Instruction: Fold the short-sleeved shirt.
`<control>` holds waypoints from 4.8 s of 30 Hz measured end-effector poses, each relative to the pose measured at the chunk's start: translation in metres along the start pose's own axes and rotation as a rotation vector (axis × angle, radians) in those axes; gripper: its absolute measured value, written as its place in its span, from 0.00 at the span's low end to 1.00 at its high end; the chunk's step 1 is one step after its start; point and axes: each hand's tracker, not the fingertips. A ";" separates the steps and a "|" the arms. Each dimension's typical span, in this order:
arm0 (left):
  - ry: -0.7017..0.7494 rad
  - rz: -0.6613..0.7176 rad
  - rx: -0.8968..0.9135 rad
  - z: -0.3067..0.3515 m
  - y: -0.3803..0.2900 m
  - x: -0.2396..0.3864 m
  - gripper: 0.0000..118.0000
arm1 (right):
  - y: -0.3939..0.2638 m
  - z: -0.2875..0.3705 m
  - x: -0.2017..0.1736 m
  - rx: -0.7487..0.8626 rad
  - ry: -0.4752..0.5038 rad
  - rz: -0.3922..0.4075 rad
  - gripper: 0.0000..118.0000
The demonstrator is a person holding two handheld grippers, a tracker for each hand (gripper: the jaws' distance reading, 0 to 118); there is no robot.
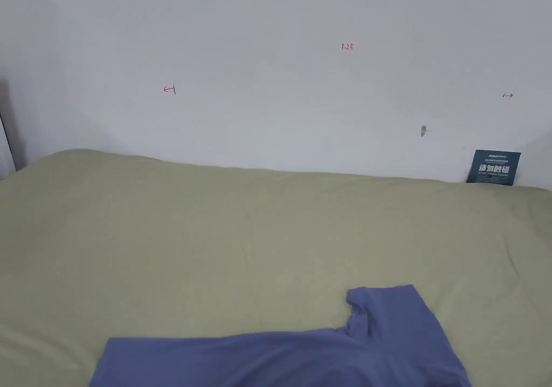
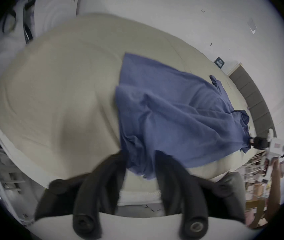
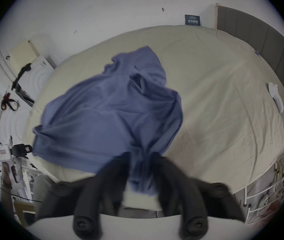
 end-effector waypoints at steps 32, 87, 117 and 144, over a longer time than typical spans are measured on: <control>-0.046 -0.238 0.368 0.042 0.007 0.151 0.00 | -0.051 0.038 -0.172 0.406 -0.041 0.193 0.01; 0.077 -0.126 -0.109 -0.177 0.200 0.038 0.02 | 0.254 -0.246 0.008 -0.223 -0.226 0.126 0.82; -0.100 -0.281 0.122 -0.015 0.164 0.051 0.02 | 0.177 -0.006 -0.058 0.115 0.027 0.271 0.02; -0.068 -0.099 -0.060 -0.003 -0.023 -0.007 0.42 | -0.006 0.012 0.019 -0.045 -0.001 0.022 0.21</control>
